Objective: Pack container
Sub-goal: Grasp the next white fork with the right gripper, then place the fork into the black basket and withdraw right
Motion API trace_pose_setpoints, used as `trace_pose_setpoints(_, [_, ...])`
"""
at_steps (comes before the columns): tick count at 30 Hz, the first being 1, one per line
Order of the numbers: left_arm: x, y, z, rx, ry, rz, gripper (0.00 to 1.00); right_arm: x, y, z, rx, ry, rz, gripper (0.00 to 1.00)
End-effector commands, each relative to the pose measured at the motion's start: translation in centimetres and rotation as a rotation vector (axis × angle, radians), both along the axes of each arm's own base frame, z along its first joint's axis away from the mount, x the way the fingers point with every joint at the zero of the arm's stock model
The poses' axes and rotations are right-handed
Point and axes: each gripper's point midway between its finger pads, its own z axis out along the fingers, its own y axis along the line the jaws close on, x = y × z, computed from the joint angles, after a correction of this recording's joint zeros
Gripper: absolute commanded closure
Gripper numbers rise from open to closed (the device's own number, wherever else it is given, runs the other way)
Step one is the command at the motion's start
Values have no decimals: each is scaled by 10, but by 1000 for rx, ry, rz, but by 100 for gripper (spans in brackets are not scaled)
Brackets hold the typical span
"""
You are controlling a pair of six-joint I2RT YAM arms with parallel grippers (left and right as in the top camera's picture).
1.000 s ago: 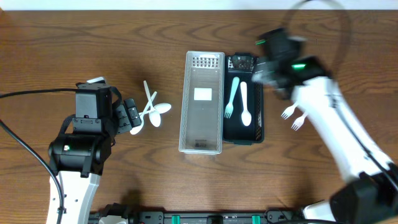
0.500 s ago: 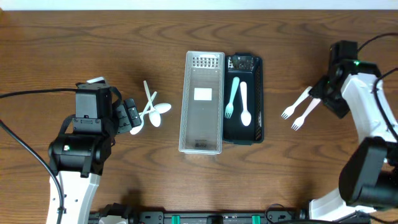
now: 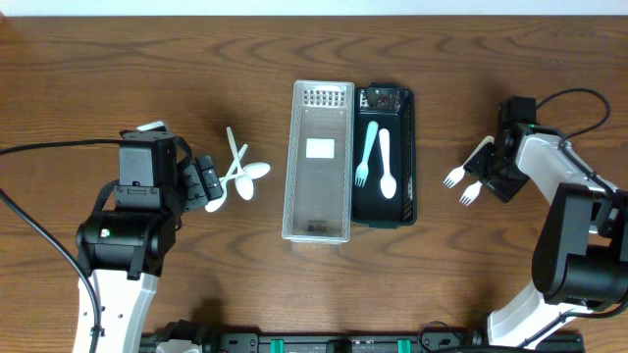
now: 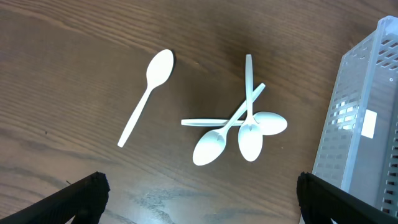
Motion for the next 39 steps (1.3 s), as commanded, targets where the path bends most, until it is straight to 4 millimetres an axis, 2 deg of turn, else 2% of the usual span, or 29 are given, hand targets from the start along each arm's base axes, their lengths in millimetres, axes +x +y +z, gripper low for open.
trace_pose_setpoints(1, [2,2,5,8,-9,0,2,-7,2,-8,12,19,-10,43])
trace_pose_setpoints(2, [2,2,5,8,-9,0,2,-8,2,-10,11,23,-11,47])
trace_pose_setpoints(5, [2,2,5,8,-9,0,2,-14,2,-13,11,39,-11,68])
trace_pose_setpoints(7, [2,2,5,8,-9,0,2,-17,1,-14,4,50,-12,86])
trace_pose_setpoints(10, [2,2,5,8,-9,0,2,-21,1,-13,0,65,-13,91])
trace_pose_setpoints(11, [2,2,5,8,-9,0,2,-23,1,-12,1,71,-13,97])
trace_pose_setpoints(14, [2,2,5,8,-9,0,2,-28,-3,1,-28,71,-16,99])
trace_pose_setpoints(16, [2,2,5,8,-9,0,2,-25,-5,19,-47,30,-14,99])
trace_pose_setpoints(18, [2,2,5,8,-9,0,2,-18,-2,48,-56,-48,11,99])
trace_pose_setpoints(20, [2,2,5,8,-9,0,2,-6,12,85,-32,-171,92,99])
trace_pose_setpoints(24, [2,2,5,8,-9,0,2,15,72,174,35,-501,354,99])
trace_pose_setpoints(26, [2,2,5,8,-9,0,2,16,98,205,34,-616,434,99])
trace_pose_setpoints(28, [2,2,5,8,-9,0,2,14,125,223,47,-688,510,99])
trace_pose_setpoints(30, [2,2,5,8,-9,0,2,11,150,227,66,-707,575,99])
trace_pose_setpoints(32, [2,2,5,8,-9,0,2,9,168,217,61,-676,610,99])
trace_pose_setpoints(36, [2,2,5,8,-9,0,2,13,190,170,2,-548,640,99])
trace_pose_setpoints(39, [2,2,5,8,-9,0,2,22,207,123,-6,-447,678,99])
